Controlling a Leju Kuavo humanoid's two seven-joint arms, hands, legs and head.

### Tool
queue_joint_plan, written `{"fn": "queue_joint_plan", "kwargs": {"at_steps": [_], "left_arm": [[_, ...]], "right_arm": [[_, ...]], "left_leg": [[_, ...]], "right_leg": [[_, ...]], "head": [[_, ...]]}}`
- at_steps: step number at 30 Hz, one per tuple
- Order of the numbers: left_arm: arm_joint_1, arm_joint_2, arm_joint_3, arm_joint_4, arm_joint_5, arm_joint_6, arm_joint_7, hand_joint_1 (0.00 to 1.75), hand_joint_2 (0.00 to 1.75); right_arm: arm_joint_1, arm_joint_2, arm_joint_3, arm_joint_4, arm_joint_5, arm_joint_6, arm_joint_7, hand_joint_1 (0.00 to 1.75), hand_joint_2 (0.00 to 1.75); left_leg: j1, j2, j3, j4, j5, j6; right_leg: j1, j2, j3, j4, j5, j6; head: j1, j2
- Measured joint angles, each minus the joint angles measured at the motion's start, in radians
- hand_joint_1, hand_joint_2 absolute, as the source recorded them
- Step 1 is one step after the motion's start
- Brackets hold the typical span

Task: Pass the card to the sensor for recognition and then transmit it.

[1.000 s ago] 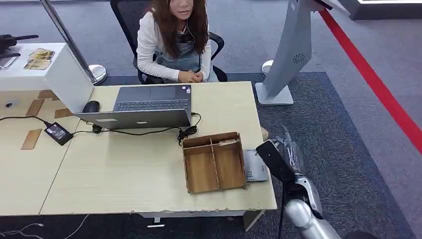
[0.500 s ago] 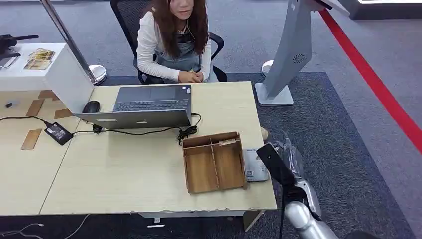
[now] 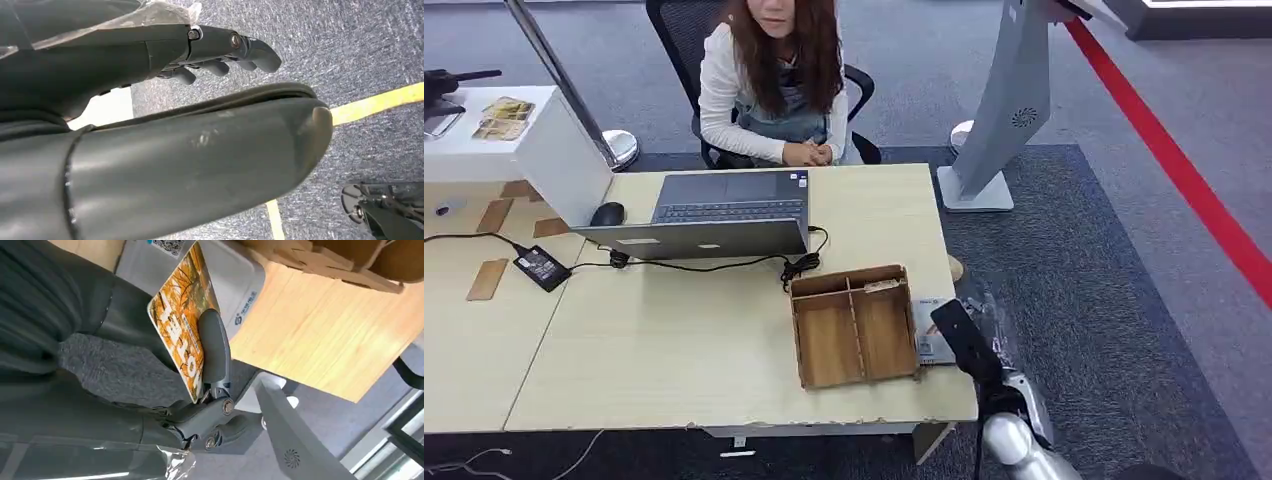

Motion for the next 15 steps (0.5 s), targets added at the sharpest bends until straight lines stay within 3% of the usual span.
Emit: {"fn": "queue_joint_plan", "kwargs": {"at_steps": [15], "left_arm": [[0.000, 0.000, 0.005, 0.000, 0.000, 0.000, 0.002, 0.00, 0.00]], "right_arm": [[0.003, 0.001, 0.002, 0.027, -0.014, -0.016, 0.003, 1.75, 1.75]], "left_leg": [[0.000, 0.000, 0.000, 0.000, 0.000, 0.000]], "right_leg": [[0.000, 0.000, 0.000, 0.000, 0.000, 0.000]], "head": [[0.000, 0.000]]}}
